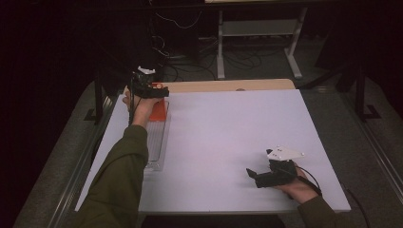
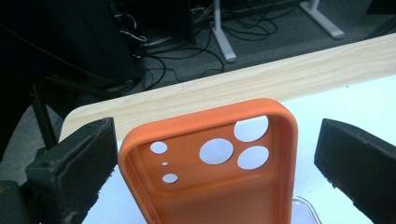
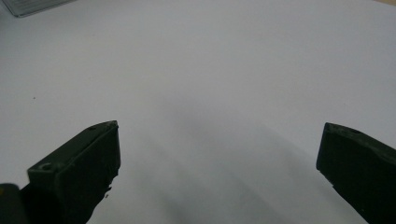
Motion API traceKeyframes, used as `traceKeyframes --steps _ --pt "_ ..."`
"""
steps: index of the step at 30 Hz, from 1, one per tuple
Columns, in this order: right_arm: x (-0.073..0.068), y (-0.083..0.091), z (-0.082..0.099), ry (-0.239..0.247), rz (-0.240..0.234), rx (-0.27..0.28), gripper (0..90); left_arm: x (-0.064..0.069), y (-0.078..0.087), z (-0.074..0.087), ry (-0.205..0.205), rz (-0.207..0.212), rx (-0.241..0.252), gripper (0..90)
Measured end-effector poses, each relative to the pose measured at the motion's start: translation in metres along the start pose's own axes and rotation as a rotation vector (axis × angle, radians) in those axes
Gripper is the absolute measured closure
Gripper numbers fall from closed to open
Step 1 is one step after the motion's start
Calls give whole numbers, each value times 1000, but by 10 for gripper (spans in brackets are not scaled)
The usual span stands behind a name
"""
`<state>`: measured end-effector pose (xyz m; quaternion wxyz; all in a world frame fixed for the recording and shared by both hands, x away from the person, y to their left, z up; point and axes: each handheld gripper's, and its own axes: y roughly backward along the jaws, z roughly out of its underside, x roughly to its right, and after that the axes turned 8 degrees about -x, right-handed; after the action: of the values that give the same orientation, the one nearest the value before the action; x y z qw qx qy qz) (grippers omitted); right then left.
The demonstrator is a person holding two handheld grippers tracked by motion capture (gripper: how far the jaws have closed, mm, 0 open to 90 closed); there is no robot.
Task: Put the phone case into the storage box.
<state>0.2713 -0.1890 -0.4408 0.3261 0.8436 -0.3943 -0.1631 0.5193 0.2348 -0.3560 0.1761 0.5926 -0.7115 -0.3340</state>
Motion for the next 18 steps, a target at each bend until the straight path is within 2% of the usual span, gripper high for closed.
traceKeyframes --steps 3,6,8,12,16,18 --pt "0 0 0 0 0 1 0 -3 1 1 5 34 11 0" --pt "2 -1 0 10 3 2 0 -5 4 1 -9 74 22 0" --pt "1 0 1 -6 -4 -5 0 -7 7 1 -16 90 29 0" --pt "2 0 1 6 2 2 0 -12 12 2 -26 126 47 0" --pt "0 0 1 -12 -4 -7 0 -16 17 2 -41 164 46 0" --pt "0 1 1 -11 -3 -6 0 -17 20 2 -32 182 62 0"
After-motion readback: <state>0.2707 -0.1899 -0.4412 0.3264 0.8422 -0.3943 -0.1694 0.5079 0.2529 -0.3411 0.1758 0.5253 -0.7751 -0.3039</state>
